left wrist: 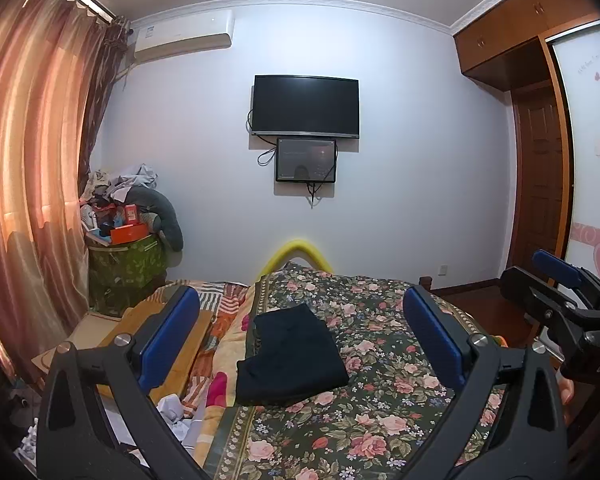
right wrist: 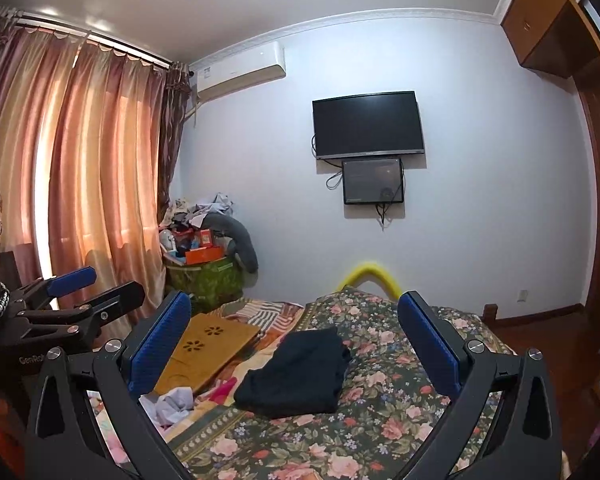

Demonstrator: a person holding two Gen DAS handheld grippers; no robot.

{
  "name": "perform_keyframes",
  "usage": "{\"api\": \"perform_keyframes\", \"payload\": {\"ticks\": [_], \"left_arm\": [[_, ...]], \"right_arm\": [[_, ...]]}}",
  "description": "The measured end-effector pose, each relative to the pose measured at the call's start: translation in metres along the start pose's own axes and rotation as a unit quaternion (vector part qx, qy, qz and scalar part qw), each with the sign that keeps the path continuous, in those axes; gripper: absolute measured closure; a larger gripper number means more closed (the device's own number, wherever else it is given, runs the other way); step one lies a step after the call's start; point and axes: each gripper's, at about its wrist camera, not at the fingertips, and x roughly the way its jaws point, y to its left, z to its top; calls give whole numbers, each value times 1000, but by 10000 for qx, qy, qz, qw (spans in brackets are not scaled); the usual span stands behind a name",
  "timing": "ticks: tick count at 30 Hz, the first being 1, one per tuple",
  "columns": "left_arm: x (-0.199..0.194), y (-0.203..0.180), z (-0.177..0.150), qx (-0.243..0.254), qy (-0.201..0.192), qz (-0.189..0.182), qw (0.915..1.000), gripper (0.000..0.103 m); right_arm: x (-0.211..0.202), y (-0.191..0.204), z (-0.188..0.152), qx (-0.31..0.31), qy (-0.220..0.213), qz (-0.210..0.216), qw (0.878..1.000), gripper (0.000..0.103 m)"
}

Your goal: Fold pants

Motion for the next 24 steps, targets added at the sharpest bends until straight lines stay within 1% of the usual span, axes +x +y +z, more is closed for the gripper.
{"api": "perform_keyframes", "payload": {"ticks": [9,19,24], "left_arm": [[2,-1,-2,12,51,-81,10000,0],[3,8,3,-174,47,-190,9997,0],[2,6,3,-129,24,-170,9998,0]], "right_arm": [[0,0,0,8,22,-45,10000,0],[1,1,0,75,43,-65,9999,0],[1,1,-1,81,35,-50,9999,0]]}}
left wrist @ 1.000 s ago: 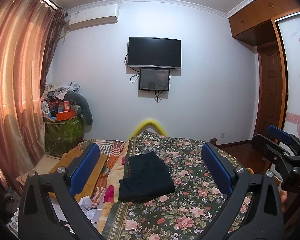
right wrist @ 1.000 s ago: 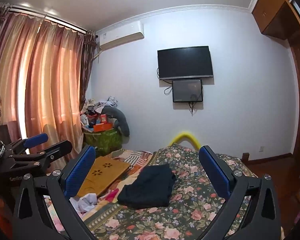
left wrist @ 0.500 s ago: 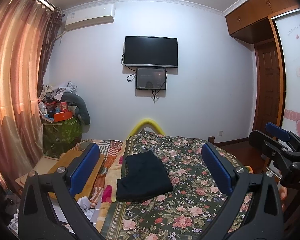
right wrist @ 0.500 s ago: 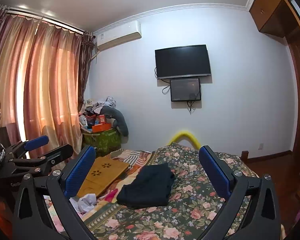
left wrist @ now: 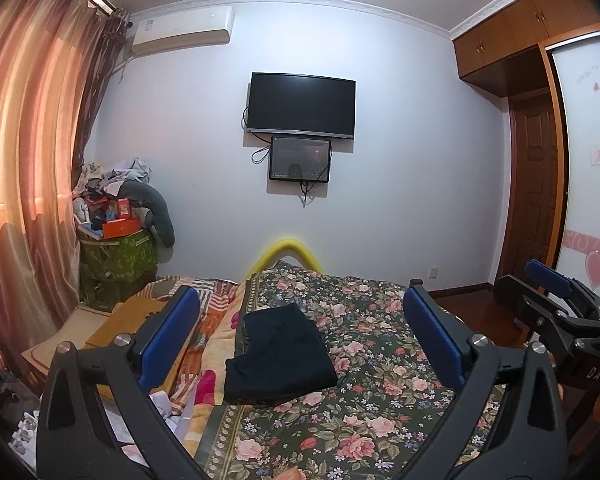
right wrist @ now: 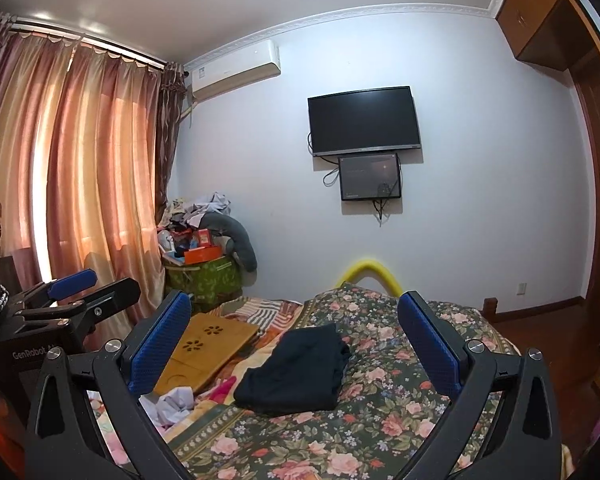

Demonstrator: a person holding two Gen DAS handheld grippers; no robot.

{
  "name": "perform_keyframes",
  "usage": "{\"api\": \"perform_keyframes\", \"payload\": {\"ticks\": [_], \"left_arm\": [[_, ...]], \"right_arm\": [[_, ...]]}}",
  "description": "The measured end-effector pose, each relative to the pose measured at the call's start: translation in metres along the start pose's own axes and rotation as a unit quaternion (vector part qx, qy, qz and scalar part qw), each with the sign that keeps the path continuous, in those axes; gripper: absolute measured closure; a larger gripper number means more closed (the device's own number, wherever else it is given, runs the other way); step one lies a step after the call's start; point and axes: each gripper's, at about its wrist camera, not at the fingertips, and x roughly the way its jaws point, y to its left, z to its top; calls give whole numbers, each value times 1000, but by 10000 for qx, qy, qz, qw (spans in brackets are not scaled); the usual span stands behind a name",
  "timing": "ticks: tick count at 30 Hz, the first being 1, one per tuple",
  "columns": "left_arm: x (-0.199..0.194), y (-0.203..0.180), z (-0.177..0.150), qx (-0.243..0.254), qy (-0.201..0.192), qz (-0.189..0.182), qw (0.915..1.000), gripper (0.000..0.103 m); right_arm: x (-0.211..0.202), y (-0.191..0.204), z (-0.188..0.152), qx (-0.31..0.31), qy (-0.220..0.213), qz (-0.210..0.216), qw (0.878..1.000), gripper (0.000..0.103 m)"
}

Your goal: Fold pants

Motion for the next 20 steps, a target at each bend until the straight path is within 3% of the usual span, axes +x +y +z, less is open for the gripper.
{"api": "perform_keyframes", "payload": {"ticks": [20], "left_arm": [[3,-8,-4,75,64,-67,9999,0]], "right_arm": [[2,-2,-3,61,38,13,10000,0]]}}
